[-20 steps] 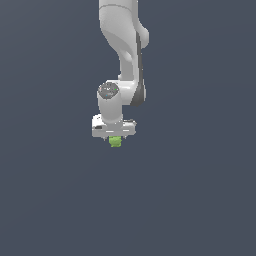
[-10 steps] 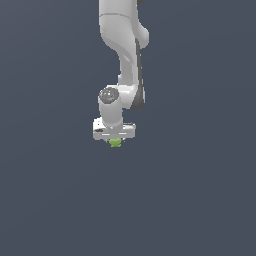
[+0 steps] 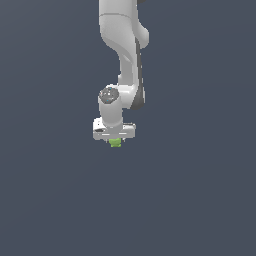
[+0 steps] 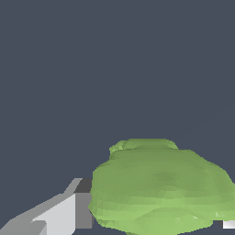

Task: Pick up the object and move it to a goal position.

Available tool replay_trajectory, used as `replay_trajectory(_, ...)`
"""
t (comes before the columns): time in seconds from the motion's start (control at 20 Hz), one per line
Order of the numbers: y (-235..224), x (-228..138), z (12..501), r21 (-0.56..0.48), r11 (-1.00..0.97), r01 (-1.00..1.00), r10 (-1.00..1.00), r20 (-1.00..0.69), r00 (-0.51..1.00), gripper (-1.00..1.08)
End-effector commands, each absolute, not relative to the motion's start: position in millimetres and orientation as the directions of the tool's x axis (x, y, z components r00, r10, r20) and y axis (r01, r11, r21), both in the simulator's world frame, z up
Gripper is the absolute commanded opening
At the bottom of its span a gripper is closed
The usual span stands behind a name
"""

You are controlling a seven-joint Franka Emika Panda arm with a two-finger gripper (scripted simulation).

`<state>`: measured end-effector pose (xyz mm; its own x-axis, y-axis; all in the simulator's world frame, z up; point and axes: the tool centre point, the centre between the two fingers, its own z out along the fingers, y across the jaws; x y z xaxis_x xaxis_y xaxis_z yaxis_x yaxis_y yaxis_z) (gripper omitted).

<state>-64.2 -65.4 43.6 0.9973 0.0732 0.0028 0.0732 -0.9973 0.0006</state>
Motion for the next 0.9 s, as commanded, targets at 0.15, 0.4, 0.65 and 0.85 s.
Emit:
replay_trajectory(0.15,-62.5,-62.2,54.1,0.001,-0.997,0.073,0.073,0.003,0.997,-1.0)
replay_trajectory(0.4,-55.6,-57.4,79.2,0.001,-0.997,0.073,0.073,0.003,0.997,-1.0)
replay_trajectory(0.65,-45.1,-49.8,117.3,0.001,-0.997,0.073,0.073,0.002,0.997,-1.0)
replay_trajectory(0.85,-34.4,-41.8,156.4,0.001,-0.997,0.073,0.073,0.002,0.997,-1.0)
